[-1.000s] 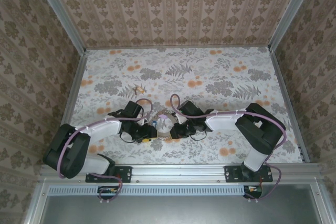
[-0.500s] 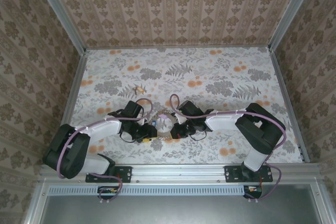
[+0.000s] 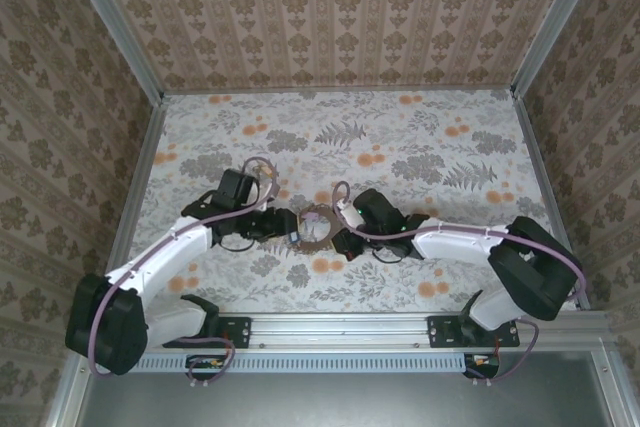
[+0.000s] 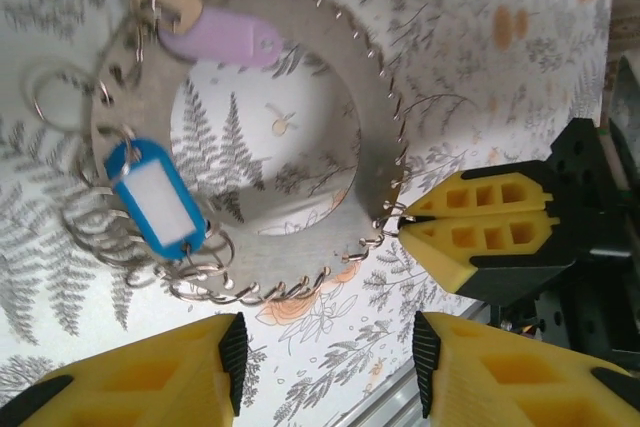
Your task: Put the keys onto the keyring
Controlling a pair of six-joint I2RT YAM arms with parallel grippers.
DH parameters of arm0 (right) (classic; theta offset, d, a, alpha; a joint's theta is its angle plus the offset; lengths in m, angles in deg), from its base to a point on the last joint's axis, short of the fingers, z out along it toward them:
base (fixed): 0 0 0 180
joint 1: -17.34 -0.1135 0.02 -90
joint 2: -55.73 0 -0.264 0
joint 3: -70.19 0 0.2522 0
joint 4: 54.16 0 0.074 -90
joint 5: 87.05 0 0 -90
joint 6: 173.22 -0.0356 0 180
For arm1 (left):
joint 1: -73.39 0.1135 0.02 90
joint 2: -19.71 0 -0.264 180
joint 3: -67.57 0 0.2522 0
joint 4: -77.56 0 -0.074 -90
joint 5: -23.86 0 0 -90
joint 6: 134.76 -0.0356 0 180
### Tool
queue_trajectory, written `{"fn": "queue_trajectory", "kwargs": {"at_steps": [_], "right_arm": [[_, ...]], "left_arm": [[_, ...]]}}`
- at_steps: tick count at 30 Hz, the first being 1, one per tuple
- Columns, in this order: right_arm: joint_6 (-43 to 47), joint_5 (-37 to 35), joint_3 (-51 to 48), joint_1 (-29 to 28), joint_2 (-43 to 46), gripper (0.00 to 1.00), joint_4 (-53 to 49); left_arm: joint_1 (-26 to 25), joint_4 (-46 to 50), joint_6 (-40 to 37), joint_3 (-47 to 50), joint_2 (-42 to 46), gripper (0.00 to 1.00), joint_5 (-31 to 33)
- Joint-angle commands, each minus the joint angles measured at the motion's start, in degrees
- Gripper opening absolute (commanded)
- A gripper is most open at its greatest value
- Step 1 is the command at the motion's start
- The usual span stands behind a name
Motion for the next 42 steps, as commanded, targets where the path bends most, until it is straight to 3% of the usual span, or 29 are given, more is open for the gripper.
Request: {"fn": "queue_trajectory", "kwargs": {"at_steps": [1, 10, 16, 20, 33, 42], "right_arm": [[8.2, -1.4, -2.6, 0.0, 5.6, 0.00, 10.4], [12.4, 2.1, -2.0, 0.7, 13.8, 0.00, 19.5], [16.8, 3.5, -0.9, 0.9, 18.1, 0.00, 23.5], [18.7, 8.2, 1.7, 1.7, 19.8, 0.00, 23.2], [31.4, 19.6, 6.0, 1.8, 20.6, 0.00, 24.8], [33.2, 22.7, 8.8, 1.8, 20.3, 0.00, 20.8]], "left_arm": [[2.8, 1.1, -6.3, -4.4, 3.4, 0.51, -1.9], [4.3, -16.7, -16.9, -2.7, 7.8, 0.53, -10.9], [4.1, -14.4, -30.0, -7.5, 8.1, 0.54, -20.3], [3.4, -10.4, -39.0, -10.2, 9.6, 0.54, -26.0], [-0.9, -10.9, -51.4, -12.1, 13.2, 0.51, -28.4], [-3.2, -10.0, -58.7, -12.1, 13.9, 0.39, -26.0]]}}
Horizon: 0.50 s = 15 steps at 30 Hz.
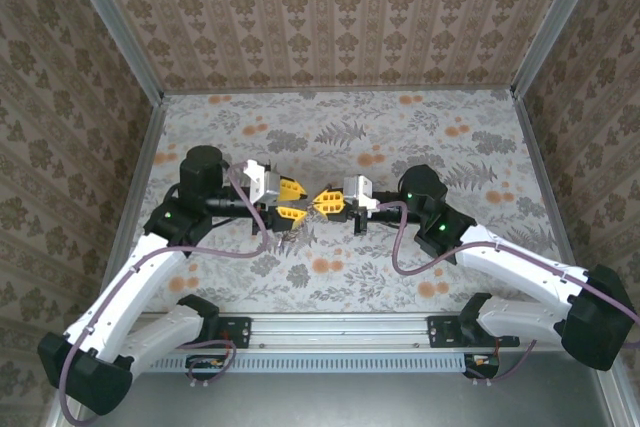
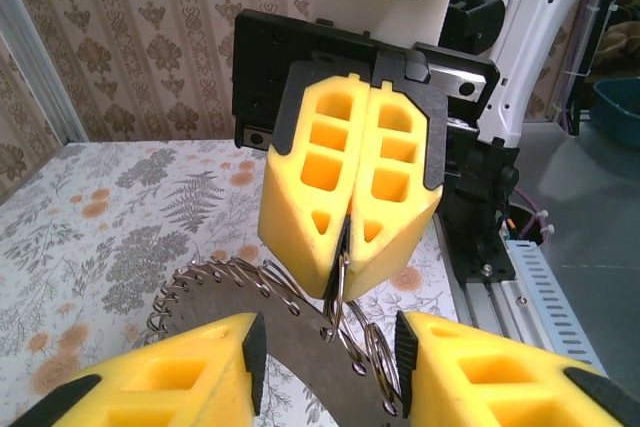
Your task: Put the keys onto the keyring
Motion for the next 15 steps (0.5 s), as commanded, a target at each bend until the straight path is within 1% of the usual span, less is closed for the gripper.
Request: {"fn": "queue_trajectory", "kwargs": {"at_steps": [1, 2, 6, 10, 14, 15], "right_arm": [[1.7, 3.4, 2.9, 0.3, 0.6, 0.00, 0.1], [1.8, 3.5, 3.2, 0.4, 0.5, 0.00, -0.3], [2.3, 3.9, 4.1, 0.4, 0.0, 0.00, -1.7], [2.5, 3.7, 4.4, 0.4, -0.3, 0.00, -2.3], [3.3, 3.5, 4.4, 0.4, -0.5, 0.00, -3.6], [3.3, 3.4, 4.3, 0.4, -0.5, 0.00, -3.6]], "left_arm": [[-0.9, 0.9, -4.2, -1.6, 0.7, 0.37, 0.5], [-1.3, 0.8, -4.4, -1.6, 0.7, 0.35, 0.7], [-2.1, 0.7, -5.8, -1.9, 0.3, 0.24, 1.9], [-2.6, -0.2, -6.2, -1.8, 0.5, 0.16, 2.8], [-2.8, 0.3, -7.0, -2.1, 0.6, 0.00, 2.8], [-2.8, 0.9, -7.6, -2.2, 0.7, 0.00, 2.7]]}}
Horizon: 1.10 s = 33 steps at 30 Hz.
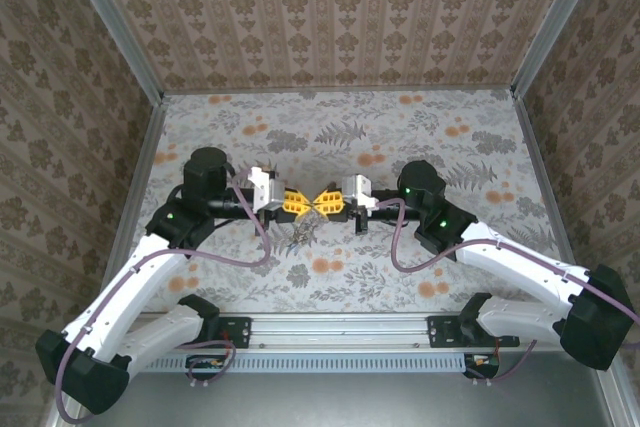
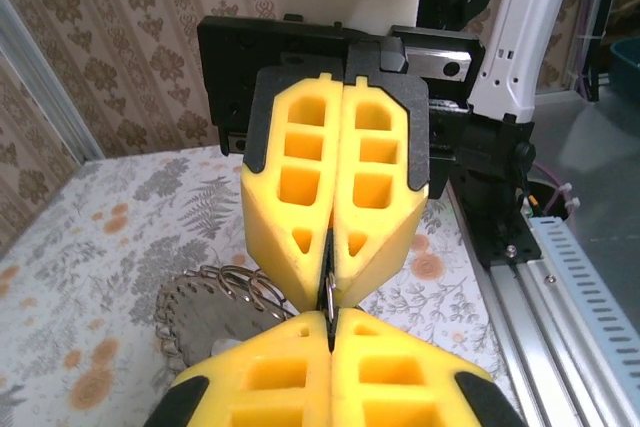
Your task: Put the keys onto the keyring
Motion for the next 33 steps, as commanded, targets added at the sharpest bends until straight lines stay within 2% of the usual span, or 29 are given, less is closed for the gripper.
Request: {"fn": "queue_trajectory", "kwargs": {"at_steps": [1, 3, 7, 12, 20, 26, 33], "right_arm": [[1.5, 1.6, 2.6, -0.1, -0.1, 0.00, 0.9], [2.1, 1.6, 2.9, -0.1, 0.0, 0.00, -0.5], [7.0, 1.0, 4.6, 0.0, 0.5, 0.01, -10.5], [9.9, -1.1, 4.4, 0.6, 2.2, 0.22, -16.4], [10.9, -1.2, 5.2, 1.9, 3.3, 0.26, -20.8], [10.5, -2.2, 6.9, 1.9, 2.0, 0.31, -21.4], [12.0, -3.5, 7.2, 2.3, 2.7, 0.31, -21.4]], "left_arm": [[-0.6, 1.1, -2.9, -2.2, 0.7, 0.00, 0.2], [-0.7, 1.6, -3.5, -2.2, 1.0, 0.00, 1.1], [-1.5, -0.2, -3.3, -1.1, 2.5, 0.00, 4.6], [-2.4, -1.7, -1.7, -0.1, 2.9, 0.00, 9.3], [-2.9, -3.4, -1.4, 0.7, 3.4, 0.00, 9.1], [-3.5, -2.1, -2.2, 0.2, 2.5, 0.00, 8.6], [-3.9, 1.3, -3.0, -0.6, 1.7, 0.00, 10.3]]}}
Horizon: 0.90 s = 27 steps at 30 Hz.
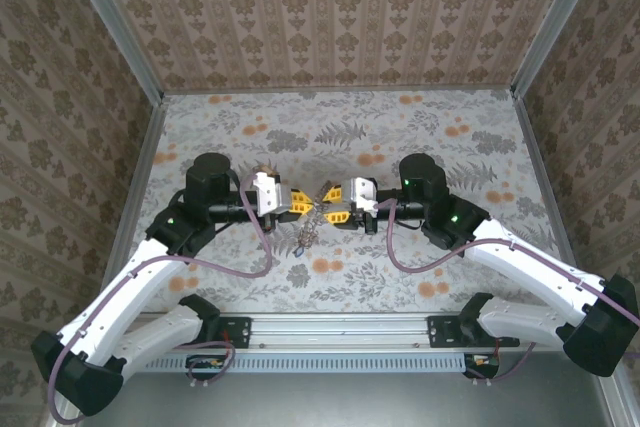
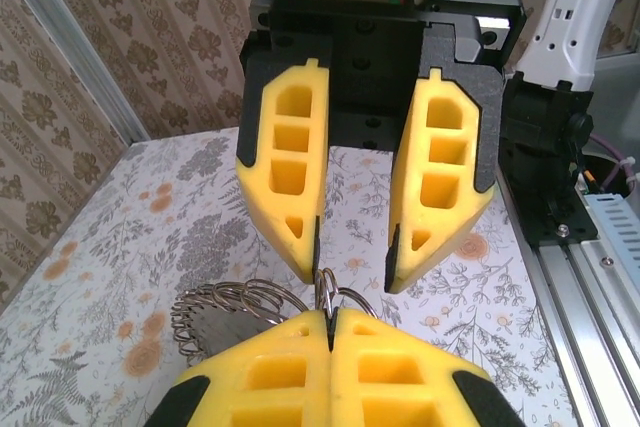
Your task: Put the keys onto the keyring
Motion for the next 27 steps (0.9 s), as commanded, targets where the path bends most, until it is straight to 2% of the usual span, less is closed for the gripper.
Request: {"fn": "queue_trajectory", "kwargs": {"at_steps": [1, 7, 14, 27], "right_arm": [[1.7, -1.2, 2.4, 0.6, 0.2, 0.30, -1.4], [2.0, -0.6, 4.7, 0.6, -2.1, 0.23, -2.6], [6.2, 0.7, 6.3, 0.5, -2.8, 0.24, -7.9], [6.7, -0.7, 7.0, 0.0, -4.6, 0.23, -8.3]], "left_arm": [[-0.4, 1.4, -1.3, -1.4, 0.0, 0.00, 0.3], [-0.5, 1.9, -1.8, -1.6, -0.4, 0.00, -1.4], [-0.4, 1.6, -1.3, -2.3, -1.4, 0.00, -1.7], [-0.9, 0.1, -2.0, -1.9, -1.8, 0.00, -4.1]]}}
